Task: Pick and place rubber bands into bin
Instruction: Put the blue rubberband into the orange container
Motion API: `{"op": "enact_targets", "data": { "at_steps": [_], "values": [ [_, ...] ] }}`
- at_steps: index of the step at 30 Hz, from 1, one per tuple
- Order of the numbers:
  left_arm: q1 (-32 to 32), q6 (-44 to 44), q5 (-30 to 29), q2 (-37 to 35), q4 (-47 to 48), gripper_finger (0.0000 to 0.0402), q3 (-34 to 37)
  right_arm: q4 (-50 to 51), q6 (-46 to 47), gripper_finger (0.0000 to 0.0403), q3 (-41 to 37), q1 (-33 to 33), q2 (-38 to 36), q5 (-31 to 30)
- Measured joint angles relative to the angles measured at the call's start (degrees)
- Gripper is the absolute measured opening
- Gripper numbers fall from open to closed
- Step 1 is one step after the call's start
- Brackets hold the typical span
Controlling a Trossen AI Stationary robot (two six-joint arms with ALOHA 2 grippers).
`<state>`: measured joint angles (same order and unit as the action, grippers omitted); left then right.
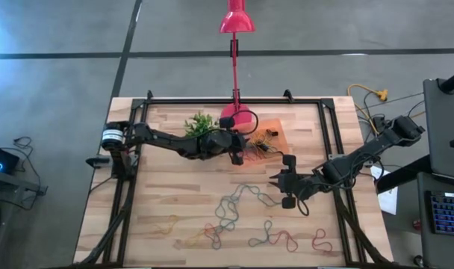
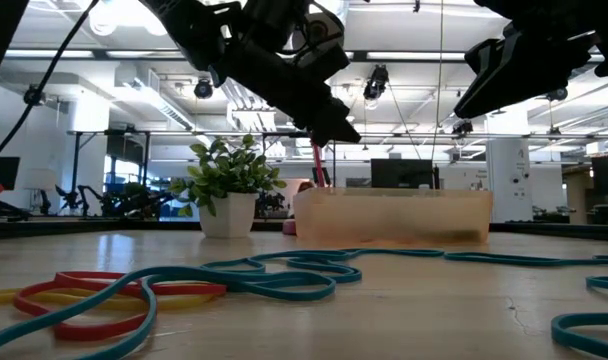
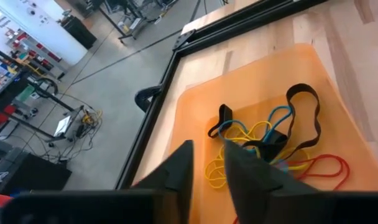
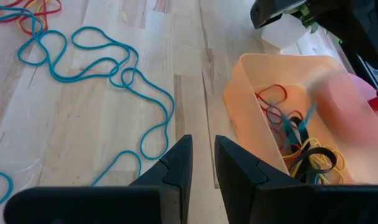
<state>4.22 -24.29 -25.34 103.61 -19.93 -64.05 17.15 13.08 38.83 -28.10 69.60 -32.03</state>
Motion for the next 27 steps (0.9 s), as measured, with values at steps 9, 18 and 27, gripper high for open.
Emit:
{"op": "enact_targets", "data": {
  "at_steps": [9,18,27],
  "values": [
    [-3.1,6.0,-0.2,-1.1,2.1,0.0134,0.0,0.0,0.0,0.0057,0.0,0.0,0.0,0.2],
    [-12.3,25.5,4.9,-5.6,28.8,0.0134,0.1,0.2,0.0,0.0056,-0.2,0.0,0.0,1.9],
    [-21.4,36.1,22.1,-6.9,37.0,0.0134,1.2,-0.6,0.0,0.0056,-0.5,0.0,0.0,3.6]
  ]
}}
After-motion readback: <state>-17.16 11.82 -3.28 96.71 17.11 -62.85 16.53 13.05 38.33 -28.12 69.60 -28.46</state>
